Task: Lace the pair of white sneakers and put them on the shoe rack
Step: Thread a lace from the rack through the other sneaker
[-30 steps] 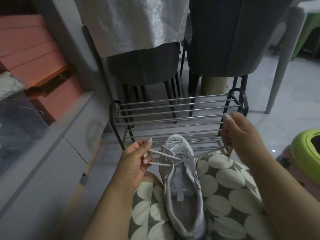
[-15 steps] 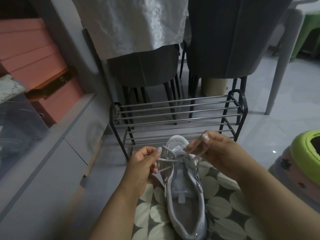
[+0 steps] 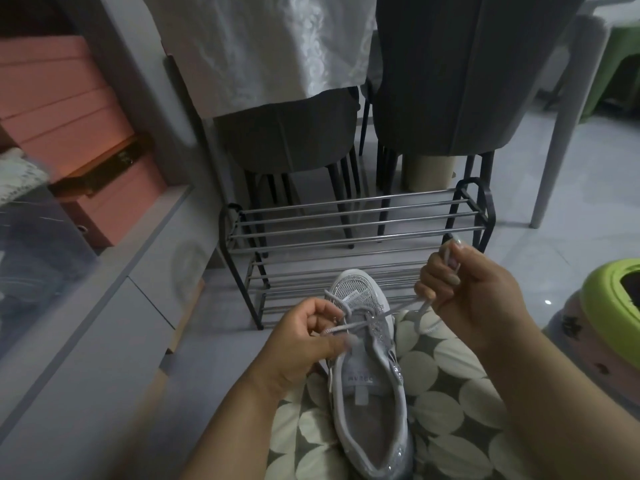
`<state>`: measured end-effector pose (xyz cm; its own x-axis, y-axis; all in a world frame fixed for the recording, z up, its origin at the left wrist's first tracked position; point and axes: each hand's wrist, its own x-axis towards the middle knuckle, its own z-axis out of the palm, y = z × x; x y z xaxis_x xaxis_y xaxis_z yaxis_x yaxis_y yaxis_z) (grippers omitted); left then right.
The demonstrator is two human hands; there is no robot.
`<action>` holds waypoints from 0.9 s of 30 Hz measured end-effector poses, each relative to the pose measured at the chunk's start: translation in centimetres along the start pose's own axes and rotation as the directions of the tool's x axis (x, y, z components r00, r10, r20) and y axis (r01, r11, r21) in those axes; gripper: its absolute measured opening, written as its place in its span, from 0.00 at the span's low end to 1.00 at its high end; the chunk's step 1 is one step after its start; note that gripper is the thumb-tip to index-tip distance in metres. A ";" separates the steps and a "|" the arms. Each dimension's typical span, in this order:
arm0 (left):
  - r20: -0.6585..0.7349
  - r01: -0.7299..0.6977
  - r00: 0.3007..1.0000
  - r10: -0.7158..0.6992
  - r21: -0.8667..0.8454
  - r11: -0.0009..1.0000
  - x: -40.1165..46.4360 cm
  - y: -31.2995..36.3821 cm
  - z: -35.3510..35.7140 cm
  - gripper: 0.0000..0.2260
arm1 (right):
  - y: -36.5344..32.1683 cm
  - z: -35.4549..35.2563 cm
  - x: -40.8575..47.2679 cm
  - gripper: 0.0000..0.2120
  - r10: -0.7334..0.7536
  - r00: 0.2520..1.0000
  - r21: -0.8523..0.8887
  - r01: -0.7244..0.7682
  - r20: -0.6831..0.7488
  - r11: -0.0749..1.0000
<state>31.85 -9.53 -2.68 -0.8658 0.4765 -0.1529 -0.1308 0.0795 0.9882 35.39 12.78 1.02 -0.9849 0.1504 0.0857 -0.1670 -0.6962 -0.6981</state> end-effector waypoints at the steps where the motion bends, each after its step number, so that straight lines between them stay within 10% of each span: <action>1: 0.036 0.013 0.999 -0.015 0.046 0.999 0.0 -0.1 -0.2 0.24 | -0.1 0.0 -0.1 0.19 -0.020 1.000 -0.016 0.020 -0.001 1.000; 11: -0.016 -0.071 0.997 0.073 0.092 0.993 -0.1 -0.8 -0.7 0.20 | -2.3 0.5 -1.3 0.14 -0.060 0.942 -0.053 0.082 0.329 0.995; 15: -0.001 -0.070 0.997 0.071 0.091 0.993 0.1 -0.9 -0.7 0.19 | -2.9 1.0 -1.8 0.14 0.238 0.662 -0.124 -0.215 0.711 0.969; 18: -0.020 -0.001 1.000 0.000 -0.026 1.000 0.0 -0.1 -0.3 0.13 | -2.9 0.3 -1.7 0.17 0.417 0.535 -0.426 -0.115 0.734 0.897; 22: -0.239 0.163 0.963 -0.123 0.156 0.974 1.2 0.9 0.0 0.12 | -3.0 -0.3 -1.4 0.26 0.324 0.744 -0.600 0.126 0.584 0.790; 27: -0.388 0.129 0.918 0.082 0.489 0.862 2.9 1.5 1.9 0.17 | -1.7 0.1 -1.3 0.26 0.153 0.929 -0.658 0.117 0.337 0.744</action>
<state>30.04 -6.34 -1.65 -0.9929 0.1045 -0.0565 0.0117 0.5587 0.8293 36.96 13.66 2.16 -0.9558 -0.2031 0.2126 -0.2091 -0.0383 -0.9771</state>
